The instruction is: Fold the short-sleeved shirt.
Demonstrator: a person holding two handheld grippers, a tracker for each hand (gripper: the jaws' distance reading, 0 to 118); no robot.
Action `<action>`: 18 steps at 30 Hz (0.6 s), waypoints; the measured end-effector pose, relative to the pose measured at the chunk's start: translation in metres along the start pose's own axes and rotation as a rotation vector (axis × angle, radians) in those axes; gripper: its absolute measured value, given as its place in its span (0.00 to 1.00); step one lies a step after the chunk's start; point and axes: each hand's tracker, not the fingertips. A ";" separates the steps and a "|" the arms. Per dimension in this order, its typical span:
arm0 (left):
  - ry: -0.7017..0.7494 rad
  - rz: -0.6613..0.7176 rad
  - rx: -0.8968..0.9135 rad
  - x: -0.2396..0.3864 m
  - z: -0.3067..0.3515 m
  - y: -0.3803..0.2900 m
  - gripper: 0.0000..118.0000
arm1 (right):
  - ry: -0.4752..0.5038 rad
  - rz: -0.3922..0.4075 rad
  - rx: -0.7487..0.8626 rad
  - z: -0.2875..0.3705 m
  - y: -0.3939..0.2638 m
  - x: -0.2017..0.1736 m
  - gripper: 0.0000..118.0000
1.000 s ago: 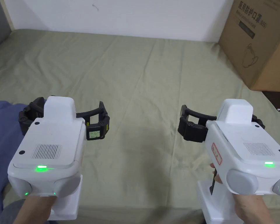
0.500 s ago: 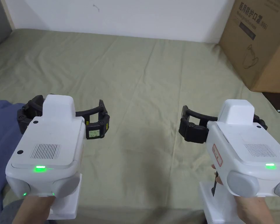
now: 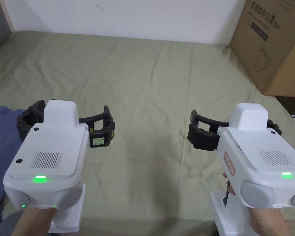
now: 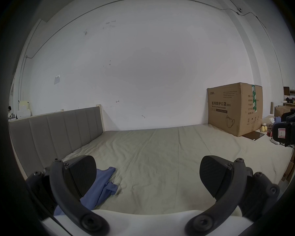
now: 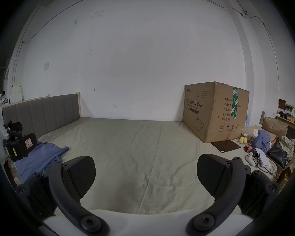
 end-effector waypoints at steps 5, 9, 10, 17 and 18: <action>0.002 0.001 -0.001 0.000 0.000 0.001 1.00 | -0.003 -0.001 -0.001 0.000 0.000 0.000 0.99; 0.000 -0.001 -0.003 0.001 0.001 0.002 0.99 | -0.010 0.006 0.000 0.001 0.001 0.000 0.98; -0.004 0.000 -0.002 0.001 0.002 0.003 0.87 | -0.011 0.007 -0.001 0.001 0.001 0.000 0.94; 0.014 0.002 -0.006 0.000 0.002 0.010 0.01 | -0.041 0.009 0.009 0.006 0.006 -0.002 0.01; 0.005 0.004 -0.005 -0.002 0.003 0.012 0.00 | -0.051 0.013 0.013 0.006 0.006 -0.002 0.00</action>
